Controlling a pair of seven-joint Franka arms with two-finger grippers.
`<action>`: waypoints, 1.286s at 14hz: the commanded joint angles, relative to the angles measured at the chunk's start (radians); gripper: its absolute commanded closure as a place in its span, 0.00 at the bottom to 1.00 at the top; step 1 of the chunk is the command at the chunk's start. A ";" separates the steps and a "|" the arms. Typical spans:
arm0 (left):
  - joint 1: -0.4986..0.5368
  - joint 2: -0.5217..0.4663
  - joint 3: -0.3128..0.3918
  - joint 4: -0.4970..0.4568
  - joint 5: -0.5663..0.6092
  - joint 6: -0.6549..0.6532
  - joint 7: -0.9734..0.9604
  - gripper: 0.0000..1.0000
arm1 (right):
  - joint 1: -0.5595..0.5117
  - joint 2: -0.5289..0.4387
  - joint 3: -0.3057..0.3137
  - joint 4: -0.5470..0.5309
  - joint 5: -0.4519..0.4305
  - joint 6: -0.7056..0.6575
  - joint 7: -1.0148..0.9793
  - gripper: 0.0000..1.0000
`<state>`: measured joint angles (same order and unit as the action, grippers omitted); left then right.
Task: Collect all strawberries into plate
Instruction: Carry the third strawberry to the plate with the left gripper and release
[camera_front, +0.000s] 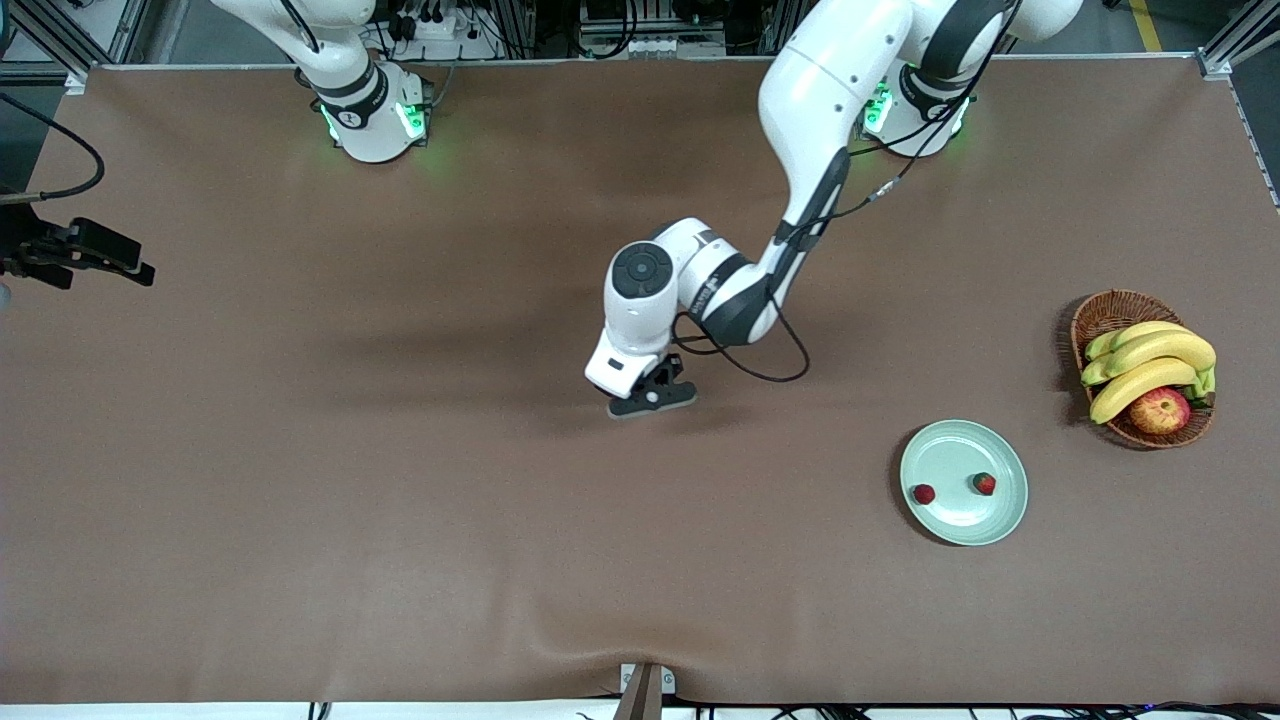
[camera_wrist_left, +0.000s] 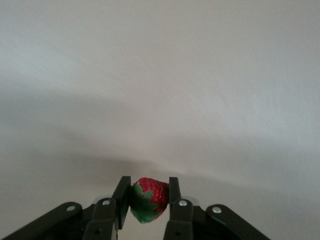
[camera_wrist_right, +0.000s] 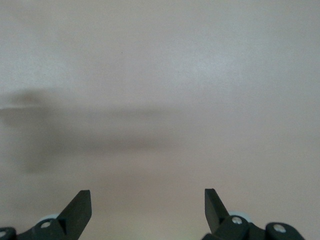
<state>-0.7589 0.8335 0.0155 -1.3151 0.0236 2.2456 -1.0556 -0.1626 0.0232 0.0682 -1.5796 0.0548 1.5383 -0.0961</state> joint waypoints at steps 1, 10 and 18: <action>0.099 -0.117 -0.005 -0.024 -0.034 -0.156 -0.011 1.00 | -0.002 -0.009 -0.001 -0.002 -0.020 -0.003 -0.004 0.00; 0.538 -0.165 -0.003 -0.041 -0.016 -0.350 0.014 0.99 | 0.095 -0.005 -0.119 0.000 -0.021 0.003 -0.010 0.00; 0.610 -0.172 0.006 -0.199 0.029 -0.175 -0.011 0.93 | 0.106 -0.003 -0.119 0.000 -0.024 0.011 -0.010 0.00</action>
<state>-0.1677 0.6817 0.0246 -1.4700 0.0214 2.0196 -1.0462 -0.0686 0.0239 -0.0488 -1.5805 0.0524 1.5458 -0.0966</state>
